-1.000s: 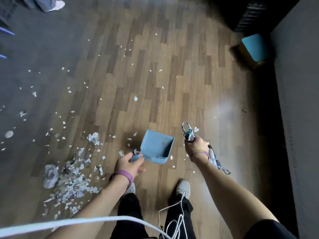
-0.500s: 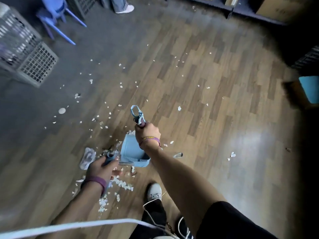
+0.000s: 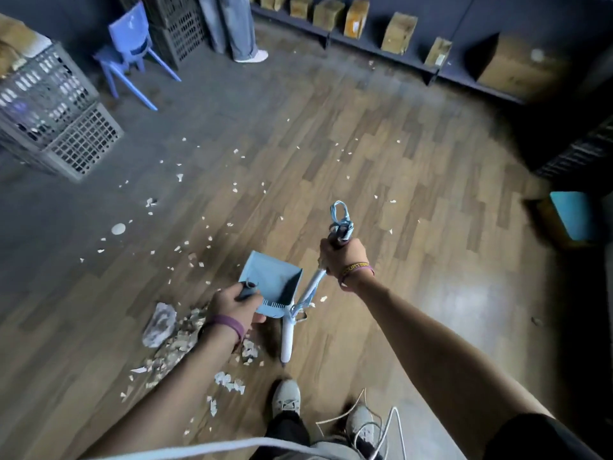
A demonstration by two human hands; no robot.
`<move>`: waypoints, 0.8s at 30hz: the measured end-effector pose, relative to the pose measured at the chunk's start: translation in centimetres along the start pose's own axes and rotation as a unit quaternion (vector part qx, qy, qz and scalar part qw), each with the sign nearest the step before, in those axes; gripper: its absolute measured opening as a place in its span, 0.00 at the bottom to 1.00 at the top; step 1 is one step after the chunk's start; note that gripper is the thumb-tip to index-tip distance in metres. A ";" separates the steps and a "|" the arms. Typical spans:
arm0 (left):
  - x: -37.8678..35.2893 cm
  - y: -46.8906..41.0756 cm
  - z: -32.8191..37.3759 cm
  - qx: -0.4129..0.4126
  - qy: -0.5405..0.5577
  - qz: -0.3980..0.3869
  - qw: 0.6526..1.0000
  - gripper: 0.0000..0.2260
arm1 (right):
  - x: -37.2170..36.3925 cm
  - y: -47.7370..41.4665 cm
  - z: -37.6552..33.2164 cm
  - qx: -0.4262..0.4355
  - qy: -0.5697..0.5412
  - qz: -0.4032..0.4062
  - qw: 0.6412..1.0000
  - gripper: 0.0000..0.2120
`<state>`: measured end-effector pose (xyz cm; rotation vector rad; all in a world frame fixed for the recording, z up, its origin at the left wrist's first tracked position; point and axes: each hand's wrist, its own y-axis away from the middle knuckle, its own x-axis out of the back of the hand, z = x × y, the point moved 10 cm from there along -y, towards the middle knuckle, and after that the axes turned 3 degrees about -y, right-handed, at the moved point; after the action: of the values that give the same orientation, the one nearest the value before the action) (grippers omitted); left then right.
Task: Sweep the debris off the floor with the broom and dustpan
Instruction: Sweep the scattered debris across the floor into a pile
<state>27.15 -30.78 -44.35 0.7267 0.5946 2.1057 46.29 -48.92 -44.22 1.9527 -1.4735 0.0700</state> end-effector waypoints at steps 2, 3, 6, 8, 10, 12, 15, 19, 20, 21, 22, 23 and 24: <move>-3.9 0.2 1.2 -0.008 0.001 -0.030 1.000 0.07 | 5.1 -0.6 1.5 -0.003 -0.012 0.025 1.000 0.13; -6.1 0.4 1.9 -0.011 0.001 -0.046 0.999 0.07 | 7.9 -0.7 2.5 -0.010 -0.020 0.041 0.999 0.10; -13.2 1.7 4.1 -0.022 0.006 -0.092 0.995 0.06 | 17.3 -1.3 6.0 -0.021 -0.030 0.104 0.994 0.11; -18.0 2.4 5.4 -0.035 -0.003 -0.111 0.993 0.07 | 23.9 -1.6 8.0 -0.016 -0.023 0.154 0.988 0.16; -23.2 3.3 6.8 -0.047 -0.017 -0.134 0.990 0.06 | 30.4 -1.9 10.2 -0.021 -0.024 0.190 0.981 0.16; -28.7 4.5 8.1 -0.058 -0.031 -0.160 0.985 0.05 | 36.4 -1.9 11.8 -0.018 -0.017 0.217 0.976 0.07; -37.3 6.7 9.8 -0.065 -0.041 -0.185 0.980 0.03 | 45.5 -2.8 14.7 -0.019 -0.020 0.254 0.967 0.06; -48.7 9.6 11.8 -0.045 -0.045 -0.188 0.980 0.04 | 56.6 -6.6 20.2 -0.044 0.025 0.247 0.968 0.06; -51.5 10.3 12.3 -0.038 -0.051 -0.189 0.980 0.03 | 59.1 -7.7 21.6 -0.049 0.037 0.239 0.969 0.07; -54.4 10.9 12.7 -0.031 -0.058 -0.194 0.979 0.02 | 61.5 -8.8 23.0 -0.054 0.055 0.229 0.970 0.07; -57.3 11.3 13.1 -0.024 -0.064 -0.203 0.977 0.01 | 63.6 -9.8 24.3 -0.056 0.072 0.221 0.971 0.06; -59.9 11.7 13.4 -0.019 -0.069 -0.213 0.974 0.01 | 65.5 -10.5 25.3 -0.056 0.084 0.217 0.971 0.06; -62.4 12.0 13.7 -0.013 -0.075 -0.224 0.972 0.01 | 67.3 -11.1 26.4 -0.056 0.092 0.211 0.971 0.05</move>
<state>61.32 -86.09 -44.98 0.6585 0.5846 1.6246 70.89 -117.73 -41.17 1.4730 -1.7020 0.3395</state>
